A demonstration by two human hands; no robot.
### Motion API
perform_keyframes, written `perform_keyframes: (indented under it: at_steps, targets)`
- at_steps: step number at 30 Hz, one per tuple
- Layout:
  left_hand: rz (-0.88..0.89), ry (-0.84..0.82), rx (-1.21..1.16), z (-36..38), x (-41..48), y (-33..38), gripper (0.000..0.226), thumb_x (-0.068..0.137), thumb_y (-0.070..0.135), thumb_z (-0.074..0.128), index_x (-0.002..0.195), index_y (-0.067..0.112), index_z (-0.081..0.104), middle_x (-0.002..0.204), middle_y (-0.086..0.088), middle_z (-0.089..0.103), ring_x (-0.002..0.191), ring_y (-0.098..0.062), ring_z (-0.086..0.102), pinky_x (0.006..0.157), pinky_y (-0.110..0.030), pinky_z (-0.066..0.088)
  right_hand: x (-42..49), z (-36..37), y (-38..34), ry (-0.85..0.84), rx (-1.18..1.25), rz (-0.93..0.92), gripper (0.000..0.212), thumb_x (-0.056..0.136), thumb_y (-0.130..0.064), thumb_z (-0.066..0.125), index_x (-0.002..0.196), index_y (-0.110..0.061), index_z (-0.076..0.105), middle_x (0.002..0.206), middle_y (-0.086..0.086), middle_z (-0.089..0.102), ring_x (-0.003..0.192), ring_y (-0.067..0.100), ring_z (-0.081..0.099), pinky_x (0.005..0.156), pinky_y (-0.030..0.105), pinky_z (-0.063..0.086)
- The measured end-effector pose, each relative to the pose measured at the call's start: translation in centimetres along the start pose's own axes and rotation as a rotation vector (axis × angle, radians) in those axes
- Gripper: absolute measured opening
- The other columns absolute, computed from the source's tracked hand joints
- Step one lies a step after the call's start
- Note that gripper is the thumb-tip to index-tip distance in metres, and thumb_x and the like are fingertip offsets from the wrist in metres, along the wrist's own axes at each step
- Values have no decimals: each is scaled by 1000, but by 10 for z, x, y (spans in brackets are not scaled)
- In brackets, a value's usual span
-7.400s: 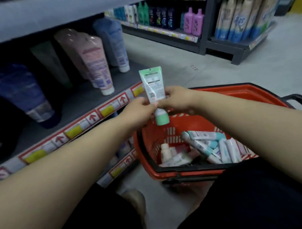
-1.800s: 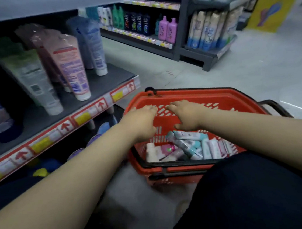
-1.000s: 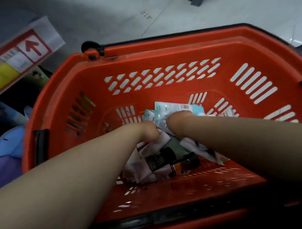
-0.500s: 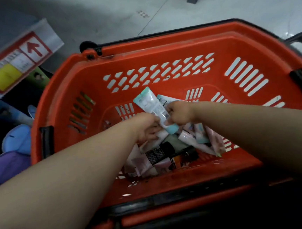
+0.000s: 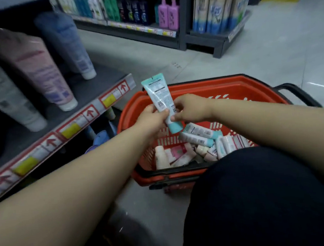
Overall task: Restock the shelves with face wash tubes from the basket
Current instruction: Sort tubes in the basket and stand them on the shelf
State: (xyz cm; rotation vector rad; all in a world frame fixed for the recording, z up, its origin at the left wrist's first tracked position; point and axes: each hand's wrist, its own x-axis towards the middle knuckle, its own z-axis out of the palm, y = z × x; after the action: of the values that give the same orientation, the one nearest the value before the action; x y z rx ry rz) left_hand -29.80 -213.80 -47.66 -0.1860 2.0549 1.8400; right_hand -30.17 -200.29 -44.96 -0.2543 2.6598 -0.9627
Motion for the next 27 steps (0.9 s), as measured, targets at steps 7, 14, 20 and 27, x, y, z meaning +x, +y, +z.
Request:
perform_keyframes:
  at_steps: [7,14,20,27]
  targets:
    - [174,100,-39,-55,-66,60,27,96,25,51,123,24,52,81,12,59,45,4,52,60,-22,39,-24,-13,-94,148,11,-192,37,82,-25,70,117,-12,65,105,5,70,86,12,64,69,9,47]
    - [374,207,-28,-116,-117,125,27,92,26,58,119,22,56,103,2,69,63,-6,61,49,-17,42,-30,-38,-186,234,81,-370,41,80,-25,73,118,-15,64,103,-3,69,87,6,61,74,13,46]
    - [555,359,100,-162,-128,187,31,89,19,59,120,23,56,109,0,68,96,-19,67,75,-33,54,-16,-63,-260,380,132,-485,37,80,-24,71,116,-17,65,98,-7,67,77,-2,57,64,8,42]
    - [564,418,342,-225,-115,246,34,69,18,55,100,14,69,104,-10,71,90,-21,64,79,-32,49,53,-86,-331,494,101,-482,16,84,-20,68,74,-23,56,73,-10,55,71,7,51,55,14,37]
